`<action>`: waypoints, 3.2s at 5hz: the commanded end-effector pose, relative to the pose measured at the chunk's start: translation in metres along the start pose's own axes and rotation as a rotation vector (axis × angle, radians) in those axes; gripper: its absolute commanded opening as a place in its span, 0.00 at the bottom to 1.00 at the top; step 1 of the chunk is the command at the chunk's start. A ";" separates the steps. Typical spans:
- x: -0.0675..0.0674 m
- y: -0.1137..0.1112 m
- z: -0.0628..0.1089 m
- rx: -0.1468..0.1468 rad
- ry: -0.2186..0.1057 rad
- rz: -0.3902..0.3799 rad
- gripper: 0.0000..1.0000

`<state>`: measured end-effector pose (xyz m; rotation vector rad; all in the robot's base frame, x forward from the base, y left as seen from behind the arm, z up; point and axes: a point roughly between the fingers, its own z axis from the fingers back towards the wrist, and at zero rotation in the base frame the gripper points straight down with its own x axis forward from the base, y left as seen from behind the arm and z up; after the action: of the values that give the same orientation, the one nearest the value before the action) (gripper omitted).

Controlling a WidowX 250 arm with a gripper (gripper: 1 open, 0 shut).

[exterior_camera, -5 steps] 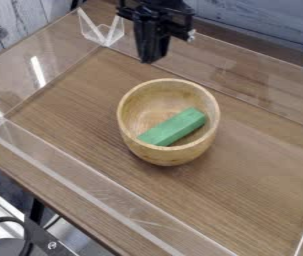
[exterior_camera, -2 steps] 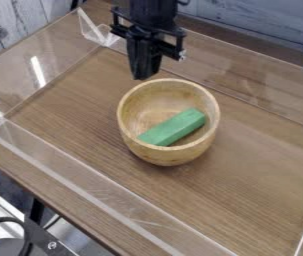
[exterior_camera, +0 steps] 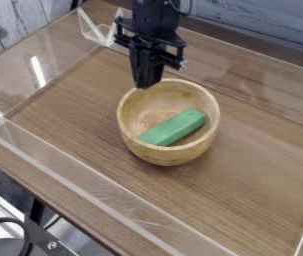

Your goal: Remove the green block from inside the brown bowl and put it on the table

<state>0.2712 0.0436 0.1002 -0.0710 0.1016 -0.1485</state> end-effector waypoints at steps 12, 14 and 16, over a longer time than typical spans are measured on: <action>0.026 -0.007 -0.065 0.090 -0.025 0.044 1.00; 0.035 -0.009 -0.064 0.087 -0.022 0.056 1.00; 0.046 -0.010 -0.063 0.108 -0.024 0.066 1.00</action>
<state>0.3015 0.0252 0.0289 0.0325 0.0997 -0.0705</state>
